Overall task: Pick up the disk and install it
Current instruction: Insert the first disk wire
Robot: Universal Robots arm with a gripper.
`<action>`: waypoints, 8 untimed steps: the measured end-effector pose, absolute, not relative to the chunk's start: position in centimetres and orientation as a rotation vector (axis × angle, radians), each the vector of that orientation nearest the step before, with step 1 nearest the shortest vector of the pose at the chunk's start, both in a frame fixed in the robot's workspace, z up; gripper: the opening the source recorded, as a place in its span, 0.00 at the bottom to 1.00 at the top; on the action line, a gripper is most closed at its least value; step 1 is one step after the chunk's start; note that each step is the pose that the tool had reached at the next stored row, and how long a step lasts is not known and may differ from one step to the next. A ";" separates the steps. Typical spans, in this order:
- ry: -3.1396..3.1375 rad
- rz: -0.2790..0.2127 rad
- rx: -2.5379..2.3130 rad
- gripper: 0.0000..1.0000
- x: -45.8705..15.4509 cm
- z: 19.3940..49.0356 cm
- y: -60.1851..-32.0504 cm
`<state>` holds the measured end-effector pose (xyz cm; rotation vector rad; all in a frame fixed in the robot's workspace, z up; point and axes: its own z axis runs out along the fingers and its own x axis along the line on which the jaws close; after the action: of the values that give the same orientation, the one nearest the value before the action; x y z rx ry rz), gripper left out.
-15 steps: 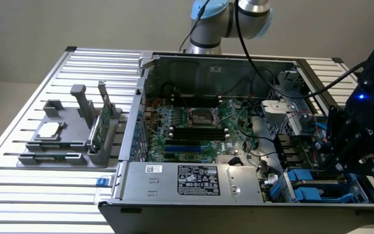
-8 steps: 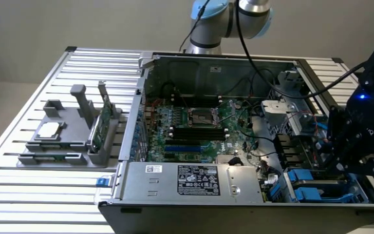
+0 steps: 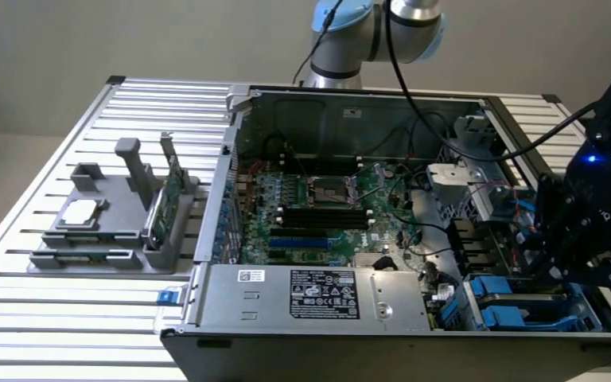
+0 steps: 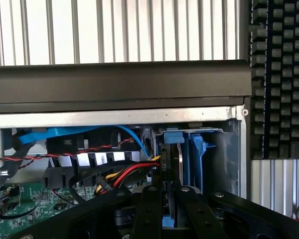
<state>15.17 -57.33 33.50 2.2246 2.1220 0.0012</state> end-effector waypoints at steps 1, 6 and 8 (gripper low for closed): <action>2.122 0.001 2.225 0.16 15.2 33.5 -57.3; 2.122 0.001 2.224 0.16 15.1 33.3 -57.3; 2.122 0.001 2.224 0.16 15.1 33.3 -57.4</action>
<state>15.15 -57.35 33.30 2.2243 2.1221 0.0010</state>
